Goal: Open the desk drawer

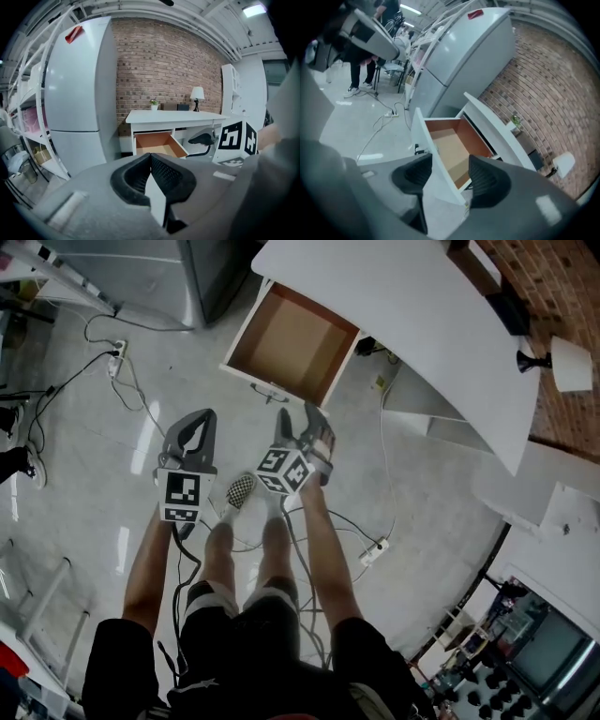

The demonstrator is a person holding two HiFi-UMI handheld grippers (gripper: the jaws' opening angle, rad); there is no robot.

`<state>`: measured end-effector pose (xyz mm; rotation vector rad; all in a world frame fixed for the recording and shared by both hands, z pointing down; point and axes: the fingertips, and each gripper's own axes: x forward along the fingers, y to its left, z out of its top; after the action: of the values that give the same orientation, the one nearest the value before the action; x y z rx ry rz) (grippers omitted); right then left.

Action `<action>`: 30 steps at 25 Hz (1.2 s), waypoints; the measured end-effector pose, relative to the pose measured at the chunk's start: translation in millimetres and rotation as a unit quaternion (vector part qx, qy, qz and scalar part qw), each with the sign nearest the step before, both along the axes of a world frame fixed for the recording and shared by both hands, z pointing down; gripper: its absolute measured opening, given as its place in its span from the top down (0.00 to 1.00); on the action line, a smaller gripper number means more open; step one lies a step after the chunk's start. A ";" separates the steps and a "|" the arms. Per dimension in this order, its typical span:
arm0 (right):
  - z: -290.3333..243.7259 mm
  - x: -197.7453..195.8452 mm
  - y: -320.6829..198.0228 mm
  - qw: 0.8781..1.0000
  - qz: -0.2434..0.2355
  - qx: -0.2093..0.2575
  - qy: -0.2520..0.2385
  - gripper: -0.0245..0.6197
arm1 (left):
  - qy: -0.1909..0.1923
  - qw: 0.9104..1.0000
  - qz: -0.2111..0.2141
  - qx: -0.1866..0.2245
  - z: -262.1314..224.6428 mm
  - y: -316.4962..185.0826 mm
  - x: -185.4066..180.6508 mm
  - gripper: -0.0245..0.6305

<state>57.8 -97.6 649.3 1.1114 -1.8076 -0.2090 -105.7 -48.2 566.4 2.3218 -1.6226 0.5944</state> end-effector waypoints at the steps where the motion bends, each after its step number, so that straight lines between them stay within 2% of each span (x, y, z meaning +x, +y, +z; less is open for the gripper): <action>1: -14.1 4.1 -2.6 1.000 0.009 0.002 -0.017 0.58 | -0.001 1.000 0.004 0.006 -10.7 -4.3 4.2 0.95; 5: -77.5 27.3 -16.2 0.996 0.046 0.032 -0.074 0.62 | -0.006 0.999 0.026 0.038 -60.1 -25.9 24.2 0.95; 9: -138.6 55.5 -19.0 0.986 0.086 0.057 -0.132 0.66 | -0.012 0.996 0.044 0.070 -110.0 -40.1 45.7 0.95; 15: -225.3 101.4 -14.0 0.963 0.140 0.103 -0.207 0.81 | -0.012 0.992 0.066 0.110 -177.6 -55.0 78.3 0.95; 18: -265.6 120.8 -10.1 0.949 0.152 0.127 -0.244 0.81 | -0.012 0.989 0.077 0.128 -211.6 -58.2 94.9 0.95; 21: -296.8 140.7 -1.6 0.937 0.172 0.140 -0.269 0.87 | -0.014 0.986 0.090 0.142 -241.1 -57.6 111.4 0.95; 24: -322.0 157.2 11.2 0.927 0.180 0.151 -0.291 0.89 | -0.014 0.983 0.101 0.152 -265.5 -52.0 129.0 0.95; 30: -371.4 171.0 35.8 0.915 0.161 0.187 -0.320 0.94 | -0.013 0.978 0.121 0.169 -304.6 -45.0 157.8 0.95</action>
<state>228.8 -61.8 278.0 1.8989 -2.1580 0.0207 52.1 -93.2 261.9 2.7967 -1.5679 0.4219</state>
